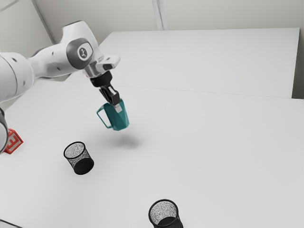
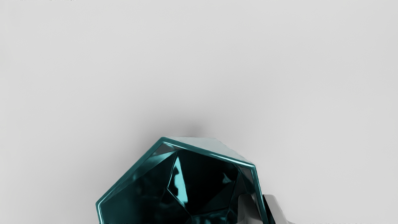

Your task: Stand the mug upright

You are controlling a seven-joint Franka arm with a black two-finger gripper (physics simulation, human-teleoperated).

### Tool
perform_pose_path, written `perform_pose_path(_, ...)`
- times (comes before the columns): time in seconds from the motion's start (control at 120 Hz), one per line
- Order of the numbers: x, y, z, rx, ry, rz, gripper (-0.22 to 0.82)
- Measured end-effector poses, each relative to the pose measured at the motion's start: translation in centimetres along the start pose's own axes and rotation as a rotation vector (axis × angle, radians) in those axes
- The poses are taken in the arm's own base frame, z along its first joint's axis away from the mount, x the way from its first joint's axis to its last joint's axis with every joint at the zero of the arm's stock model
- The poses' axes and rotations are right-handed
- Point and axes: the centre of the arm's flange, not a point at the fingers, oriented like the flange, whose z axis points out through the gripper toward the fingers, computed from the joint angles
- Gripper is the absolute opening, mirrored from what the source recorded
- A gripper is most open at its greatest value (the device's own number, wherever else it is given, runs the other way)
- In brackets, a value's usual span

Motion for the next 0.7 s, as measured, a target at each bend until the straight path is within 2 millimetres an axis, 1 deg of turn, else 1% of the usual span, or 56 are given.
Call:
perform_pose_path(0.067,-0.2,0.4,0.6,0.062,-0.018,-0.006,-0.18)
perform_pose_path(0.133,-1.0,0.5,1.7,0.101,-0.024,-0.027,-0.18)
perform_pose_path(0.217,-1.8,0.7,3.8,0.134,-0.019,-0.049,-0.18)
perform_pose_path(0.317,-2.3,1.1,5.6,0.173,0.005,-0.067,-0.18)
perform_pose_path(0.4,-2.2,1.4,6.7,0.201,0.028,-0.075,-0.18)
perform_pose_path(0.558,-2.7,1.1,8.6,0.219,0.045,-0.117,-0.18)
perform_pose_path(0.633,-2.8,1.1,9.0,0.223,0.052,-0.136,-0.18)
perform_pose_path(0.667,-2.8,1.1,9.0,0.223,0.057,-0.143,-0.14)
perform_pose_path(0.7,-2.8,1.2,9.1,0.220,0.061,-0.152,-0.07)
